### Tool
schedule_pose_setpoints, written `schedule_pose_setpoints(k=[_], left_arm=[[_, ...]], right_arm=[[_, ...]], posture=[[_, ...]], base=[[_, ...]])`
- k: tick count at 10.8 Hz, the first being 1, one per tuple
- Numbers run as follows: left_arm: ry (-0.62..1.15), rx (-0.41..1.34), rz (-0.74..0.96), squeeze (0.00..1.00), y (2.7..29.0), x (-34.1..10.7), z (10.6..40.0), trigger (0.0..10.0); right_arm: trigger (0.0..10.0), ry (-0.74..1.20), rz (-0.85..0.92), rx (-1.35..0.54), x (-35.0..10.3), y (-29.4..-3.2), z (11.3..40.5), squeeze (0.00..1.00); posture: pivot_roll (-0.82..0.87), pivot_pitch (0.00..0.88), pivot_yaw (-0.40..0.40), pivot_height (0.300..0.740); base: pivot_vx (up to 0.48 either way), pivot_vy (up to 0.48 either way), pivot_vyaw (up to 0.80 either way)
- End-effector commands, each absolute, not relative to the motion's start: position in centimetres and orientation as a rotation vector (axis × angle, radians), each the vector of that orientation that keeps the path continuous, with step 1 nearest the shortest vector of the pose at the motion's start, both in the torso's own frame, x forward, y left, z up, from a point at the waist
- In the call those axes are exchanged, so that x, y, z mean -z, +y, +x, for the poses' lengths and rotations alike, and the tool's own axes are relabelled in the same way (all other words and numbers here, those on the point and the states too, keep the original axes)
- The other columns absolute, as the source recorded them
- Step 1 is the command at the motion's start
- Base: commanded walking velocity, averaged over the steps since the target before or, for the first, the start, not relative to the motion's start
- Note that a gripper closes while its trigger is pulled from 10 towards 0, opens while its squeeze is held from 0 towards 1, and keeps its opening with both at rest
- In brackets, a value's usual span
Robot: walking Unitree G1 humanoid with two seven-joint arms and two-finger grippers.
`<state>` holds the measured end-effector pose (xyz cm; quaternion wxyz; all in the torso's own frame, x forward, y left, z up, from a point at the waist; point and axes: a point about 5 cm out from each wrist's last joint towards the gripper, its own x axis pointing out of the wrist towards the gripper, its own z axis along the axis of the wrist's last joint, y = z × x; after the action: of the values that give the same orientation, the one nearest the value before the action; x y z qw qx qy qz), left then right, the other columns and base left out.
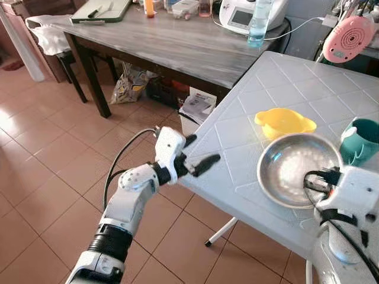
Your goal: Setting the table
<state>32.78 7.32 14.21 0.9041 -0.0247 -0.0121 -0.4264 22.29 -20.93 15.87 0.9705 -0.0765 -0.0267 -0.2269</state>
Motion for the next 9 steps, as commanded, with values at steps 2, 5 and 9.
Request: schedule_pose_setpoints(k=[2,5,9], left_arm=[[-0.052,0.829,-0.046,0.00,7.6,-14.9,33.5,10.0],[-0.099,0.698,-0.054,0.00,8.4,-15.7,34.6,10.0],[-0.078,0.588,-0.064,0.00,9.5,-15.4,35.3,10.0]], right_arm=[[10.0,-0.124,-0.224,0.436,-17.0,-20.3,22.2,0.00],[10.0,-0.222,-0.275,0.424,-19.0,-19.9,22.2,0.00],[10.0,-0.297,-0.239,0.432,-21.0,-19.9,22.6,0.00]], posture=[[-0.04,0.093,0.036,0.740],[-0.04,0.090,0.035,0.740],[-0.03,0.084,0.030,0.740]], base=[[0.000,0.000,0.00],[0.000,0.000,0.00],[0.000,0.000,0.00]])
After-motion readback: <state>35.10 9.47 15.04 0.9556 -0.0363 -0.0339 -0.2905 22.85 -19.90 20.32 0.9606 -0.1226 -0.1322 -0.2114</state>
